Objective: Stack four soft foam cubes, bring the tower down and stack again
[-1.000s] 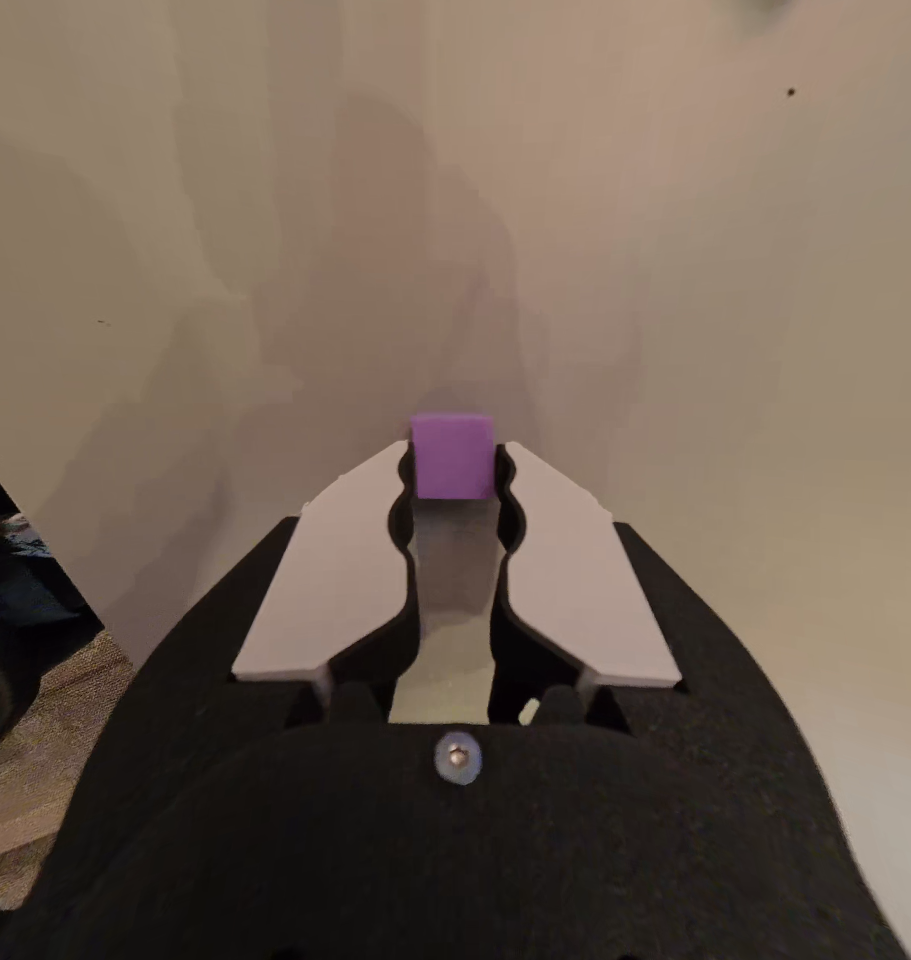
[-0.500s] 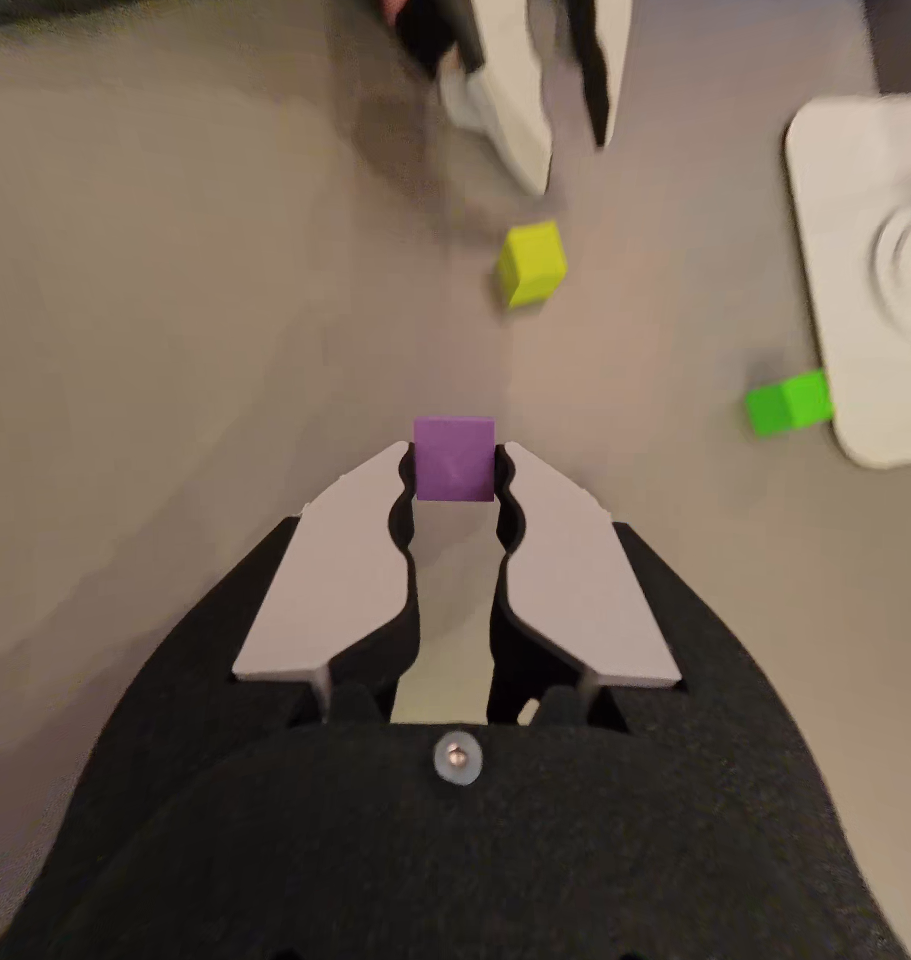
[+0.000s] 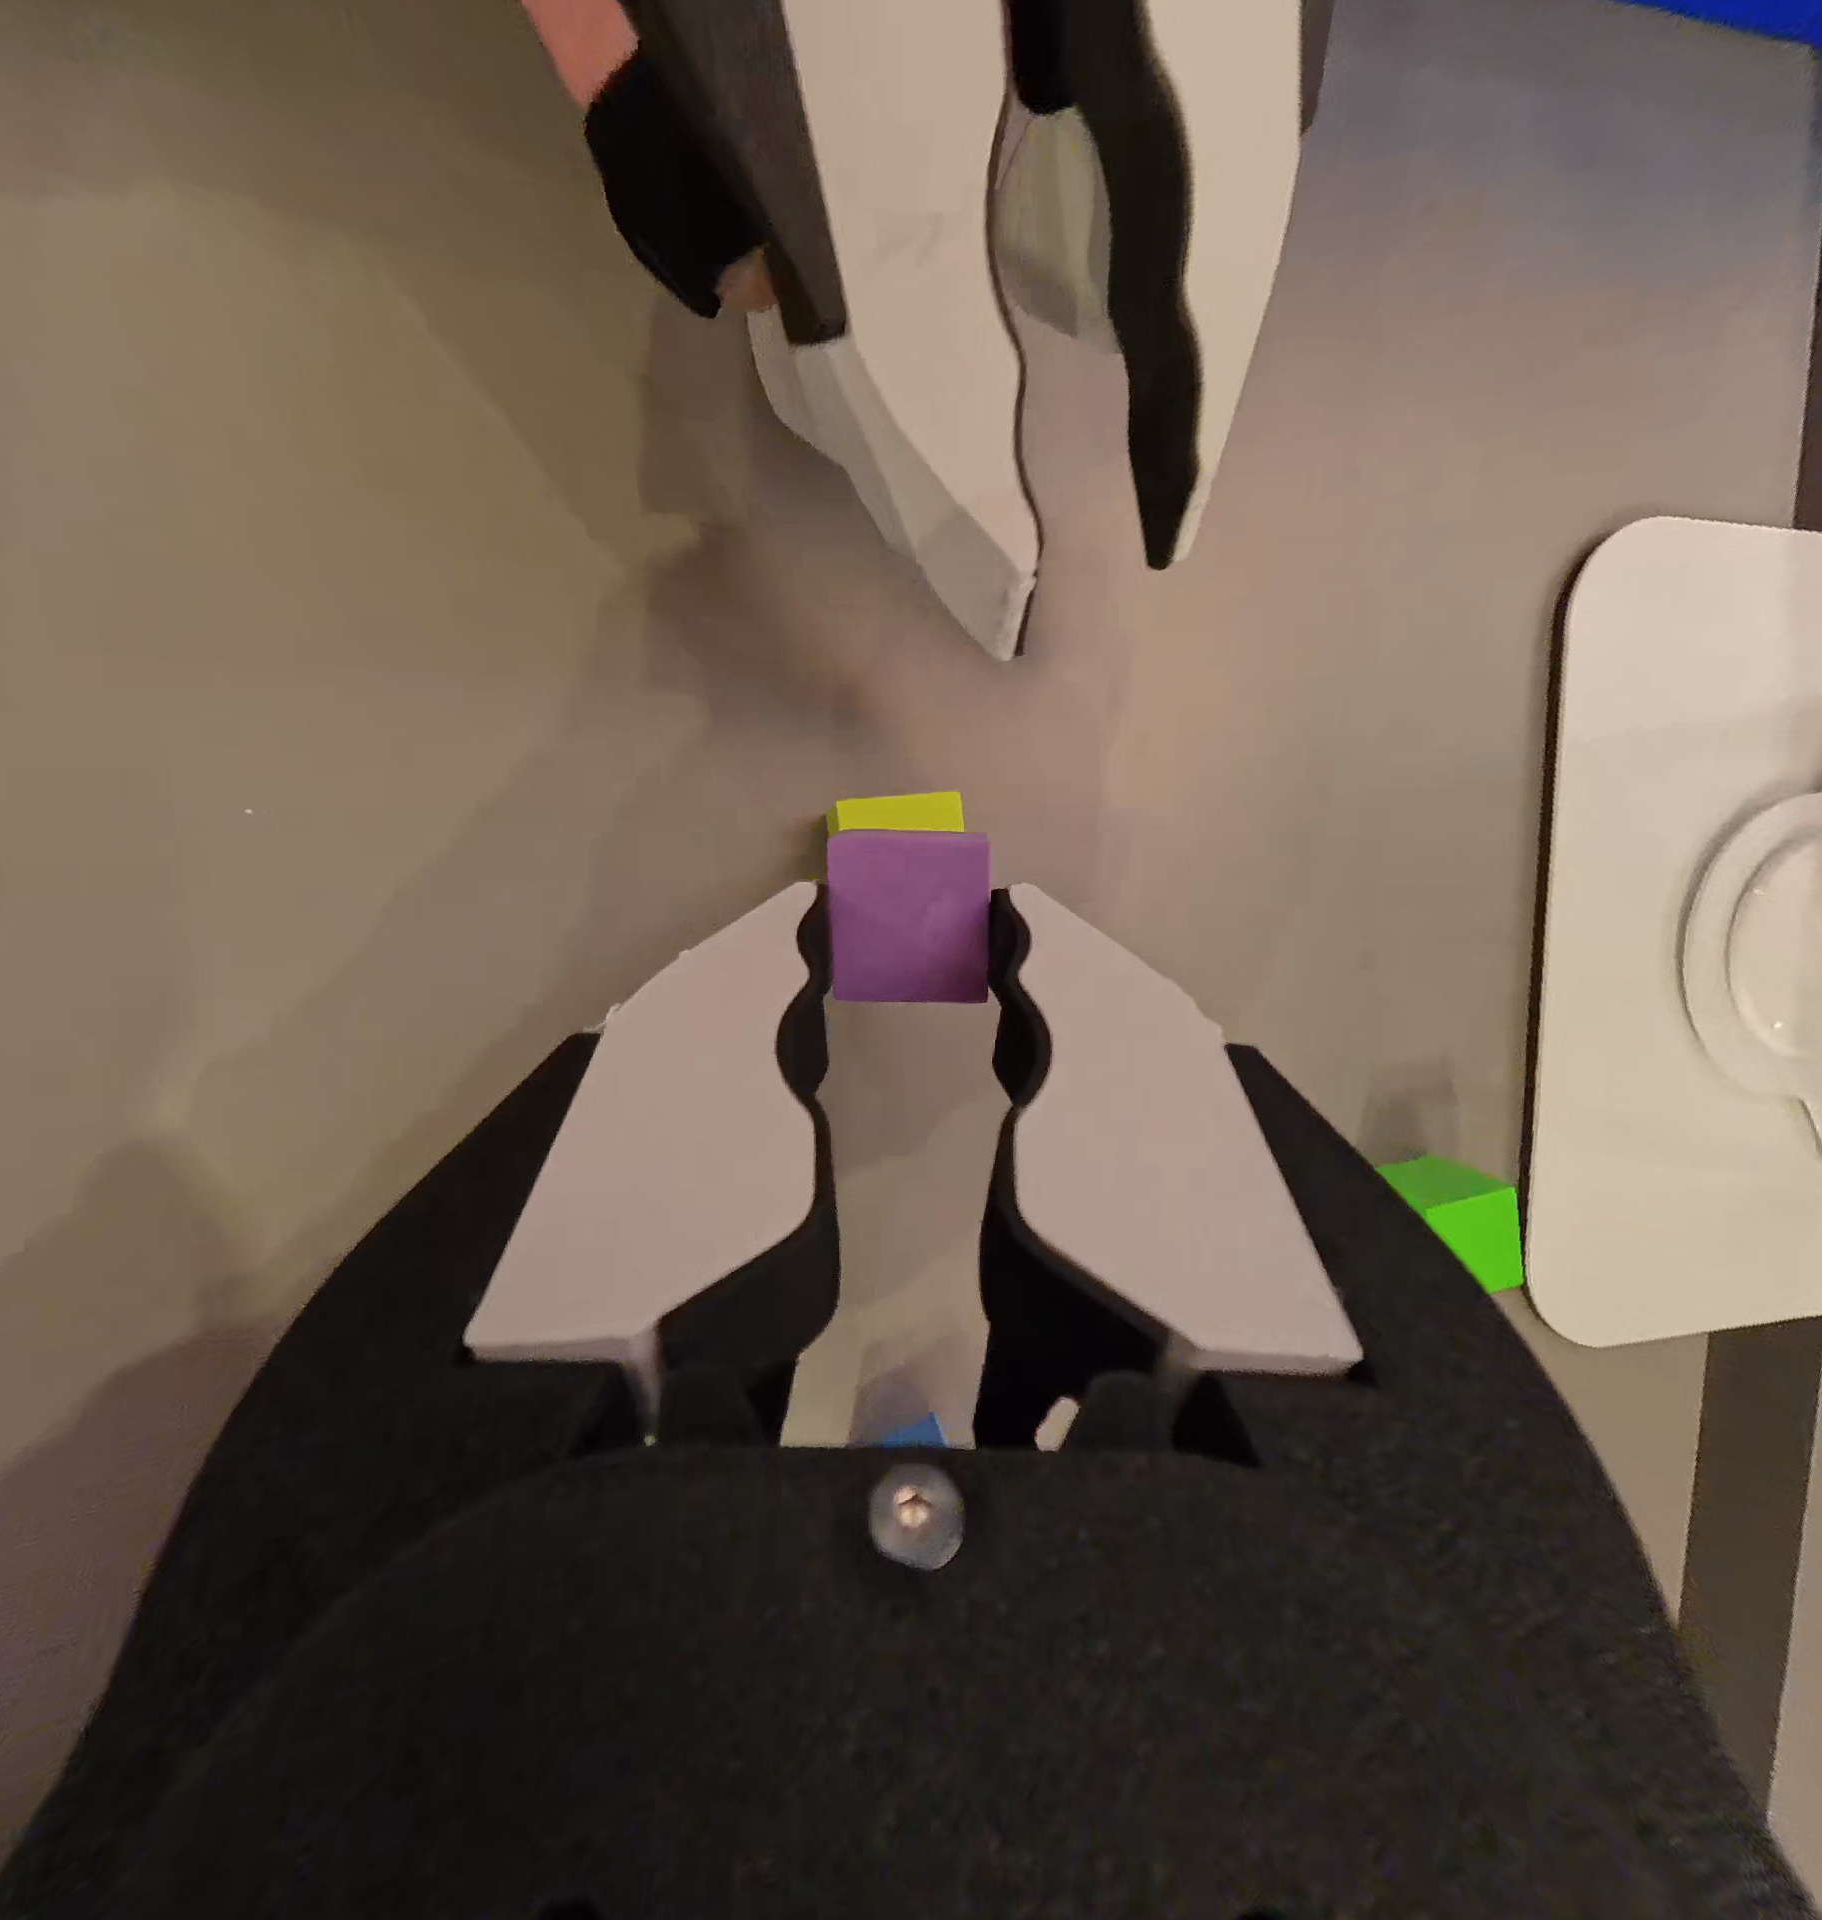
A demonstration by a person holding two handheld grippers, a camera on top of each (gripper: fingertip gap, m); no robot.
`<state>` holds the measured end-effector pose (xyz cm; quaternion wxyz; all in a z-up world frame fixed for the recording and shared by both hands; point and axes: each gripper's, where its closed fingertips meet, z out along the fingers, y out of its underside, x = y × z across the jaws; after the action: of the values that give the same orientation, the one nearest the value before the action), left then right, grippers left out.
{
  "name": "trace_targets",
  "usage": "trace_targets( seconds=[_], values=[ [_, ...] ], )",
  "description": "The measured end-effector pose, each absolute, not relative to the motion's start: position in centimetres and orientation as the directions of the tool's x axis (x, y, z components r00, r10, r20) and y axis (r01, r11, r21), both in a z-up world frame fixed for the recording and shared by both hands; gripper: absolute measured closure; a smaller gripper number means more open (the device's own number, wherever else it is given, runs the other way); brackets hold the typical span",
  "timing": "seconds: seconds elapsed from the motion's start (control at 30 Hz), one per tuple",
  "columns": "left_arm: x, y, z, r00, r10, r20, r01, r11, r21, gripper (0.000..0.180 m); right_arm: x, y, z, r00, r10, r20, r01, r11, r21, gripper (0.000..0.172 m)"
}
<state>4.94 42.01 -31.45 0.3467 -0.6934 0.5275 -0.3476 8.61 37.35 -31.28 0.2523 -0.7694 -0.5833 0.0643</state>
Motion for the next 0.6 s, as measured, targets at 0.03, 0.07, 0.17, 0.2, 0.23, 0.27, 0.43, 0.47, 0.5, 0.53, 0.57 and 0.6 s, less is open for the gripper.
trace_targets(
  seconds=[0.03, 0.07, 0.17, 0.2, 0.23, 0.27, 0.43, 0.47, 0.5, 0.53, 0.57, 0.6],
  values=[
    [4.8, 42.1, -31.1, 0.201, -0.969, 0.142, -0.466, -0.222, -0.856, 0.146, 8.6, 37.4, -31.4, 0.305, 0.932, 0.196, 0.871, -0.190, -0.452, 0.144],
    [4.7, 42.2, -30.9, 0.200, -0.965, 0.169, -0.443, -0.243, -0.863, 0.147, 8.6, 37.5, -31.5, 0.300, 0.934, 0.195, 0.876, -0.189, -0.443, 0.144],
    [4.4, 42.6, -30.2, 0.199, -0.953, 0.229, -0.384, -0.291, -0.876, 0.148, 8.3, 37.7, -31.4, 0.293, 0.941, 0.171, 0.873, -0.190, -0.449, 0.144],
    [4.4, 42.7, -30.0, 0.199, -0.951, 0.237, -0.374, -0.297, -0.879, 0.149, 8.2, 37.7, -31.5, 0.288, 0.945, 0.156, 0.872, -0.191, -0.450, 0.144],
    [4.3, 42.7, -30.0, 0.199, -0.951, 0.238, -0.373, -0.298, -0.879, 0.149, 8.1, 37.7, -31.5, 0.283, 0.948, 0.145, 0.873, -0.192, -0.448, 0.144],
    [4.4, 42.6, -30.1, 0.198, -0.952, 0.234, -0.379, -0.295, -0.877, 0.149, 8.1, 37.7, -31.5, 0.278, 0.951, 0.137, 0.876, -0.192, -0.443, 0.144],
    [4.5, 42.4, -30.4, 0.194, -0.957, 0.215, -0.407, -0.278, -0.870, 0.149, 8.1, 37.8, -31.9, 0.250, 0.961, 0.117, 0.894, -0.183, -0.409, 0.144],
    [4.5, 42.4, -30.4, 0.194, -0.956, 0.218, -0.404, -0.280, -0.871, 0.149, 8.0, 37.7, -32.0, 0.243, 0.963, 0.113, 0.896, -0.179, -0.406, 0.144],
    [4.5, 42.5, -30.4, 0.193, -0.956, 0.222, -0.400, -0.284, -0.872, 0.149, 8.0, 37.7, -32.1, 0.239, 0.965, 0.112, 0.899, -0.176, -0.402, 0.144],
    [4.5, 42.5, -30.3, 0.192, -0.955, 0.226, -0.396, -0.286, -0.873, 0.149, 7.9, 37.7, -32.2, 0.236, 0.965, 0.111, 0.901, -0.175, -0.397, 0.144],
    [4.5, 42.5, -30.3, 0.192, -0.954, 0.229, -0.393, -0.289, -0.873, 0.149, 7.9, 37.7, -32.3, 0.233, 0.967, 0.107, 0.904, -0.175, -0.391, 0.144],
    [4.5, 42.5, -30.3, 0.192, -0.954, 0.231, -0.392, -0.290, -0.873, 0.149, 7.9, 37.7, -32.4, 0.228, 0.968, 0.102, 0.907, -0.173, -0.384, 0.144]
  ],
)
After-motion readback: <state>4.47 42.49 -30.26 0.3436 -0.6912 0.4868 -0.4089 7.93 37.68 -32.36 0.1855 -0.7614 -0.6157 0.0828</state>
